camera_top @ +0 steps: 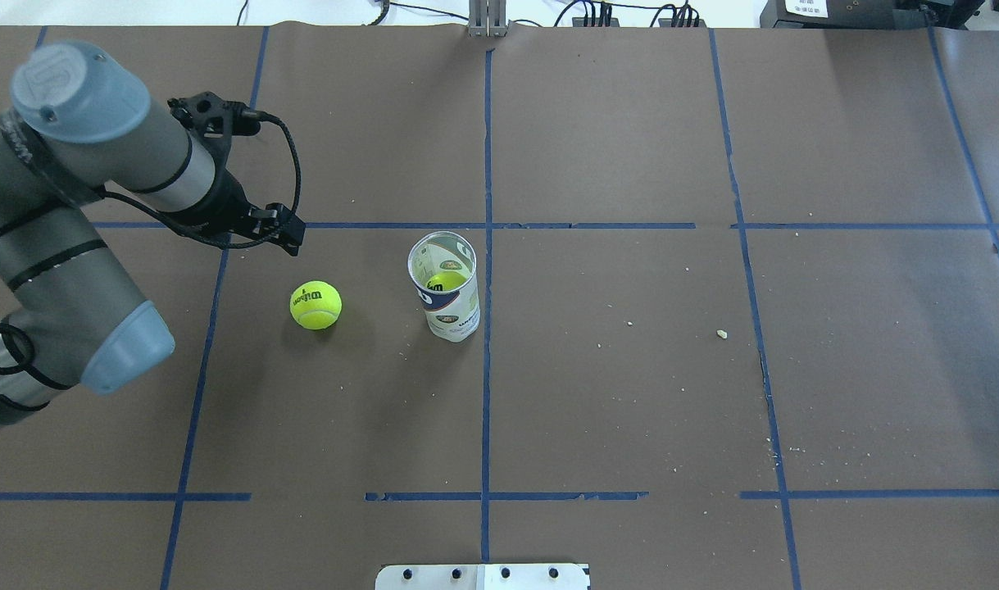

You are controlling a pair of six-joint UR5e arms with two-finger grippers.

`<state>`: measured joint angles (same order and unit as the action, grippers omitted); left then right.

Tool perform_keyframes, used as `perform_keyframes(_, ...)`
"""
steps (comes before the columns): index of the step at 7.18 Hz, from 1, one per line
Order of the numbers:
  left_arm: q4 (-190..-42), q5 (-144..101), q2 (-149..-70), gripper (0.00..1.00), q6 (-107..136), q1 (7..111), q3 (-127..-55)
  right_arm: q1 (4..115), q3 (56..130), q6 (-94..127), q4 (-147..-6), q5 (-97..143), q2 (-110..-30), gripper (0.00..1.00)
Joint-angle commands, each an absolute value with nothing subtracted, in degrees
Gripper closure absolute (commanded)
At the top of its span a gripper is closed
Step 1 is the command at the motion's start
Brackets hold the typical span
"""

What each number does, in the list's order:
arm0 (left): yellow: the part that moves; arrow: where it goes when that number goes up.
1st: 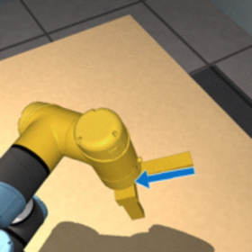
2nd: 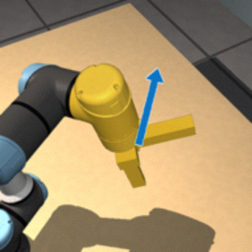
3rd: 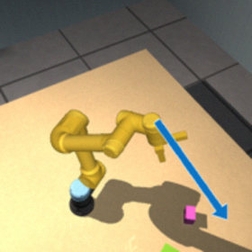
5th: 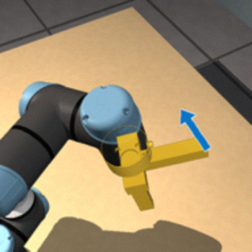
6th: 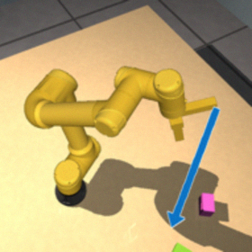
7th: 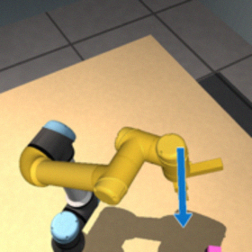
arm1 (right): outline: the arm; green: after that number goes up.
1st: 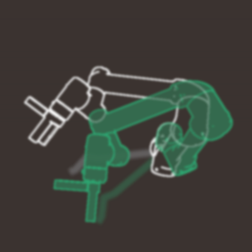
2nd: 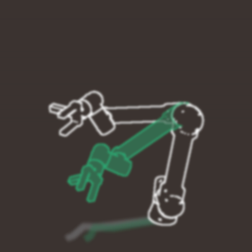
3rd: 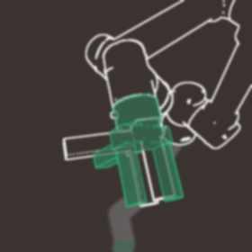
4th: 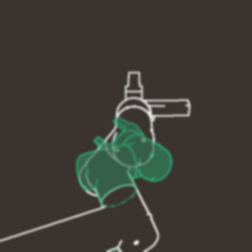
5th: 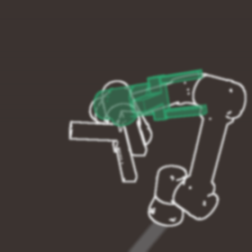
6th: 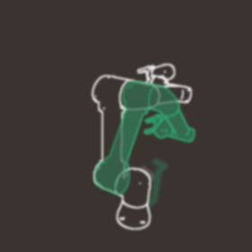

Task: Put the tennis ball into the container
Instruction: 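Reach the left gripper down over the loose tennis ball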

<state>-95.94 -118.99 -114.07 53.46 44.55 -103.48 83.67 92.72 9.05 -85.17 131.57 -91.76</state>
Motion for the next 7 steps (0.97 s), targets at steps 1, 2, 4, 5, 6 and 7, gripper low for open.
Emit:
perform_keyframes(1,-100.5,-117.2,-114.0,0.00,60.8,39.7,-100.6,83.7,92.7,9.1,-85.2,131.6,-91.8,0.00)
perform_keyframes(2,-100.6,-115.9,-114.0,0.00,61.5,38.4,-100.2,83.7,92.7,9.1,-85.2,131.6,-91.8,0.00)
perform_keyframes(4,-101.2,-115.8,-114.3,0.00,61.7,37.4,-98.4,83.7,92.7,9.1,-85.2,131.6,-91.8,0.00)
perform_keyframes(5,-103.3,-115.8,-114.3,0.00,62.8,37.3,-97.2,83.7,92.7,9.1,-85.2,131.6,-91.8,0.00)
perform_keyframes(6,-104.6,-115.8,-114.6,0.00,63.4,37.3,-96.2,83.7,92.7,9.1,-85.2,131.6,-91.8,0.00)
perform_keyframes(7,-104.8,-115.8,-114.6,0.00,63.4,36.9,-95.6,83.7,92.7,9.1,-85.2,131.6,-91.8,0.00)
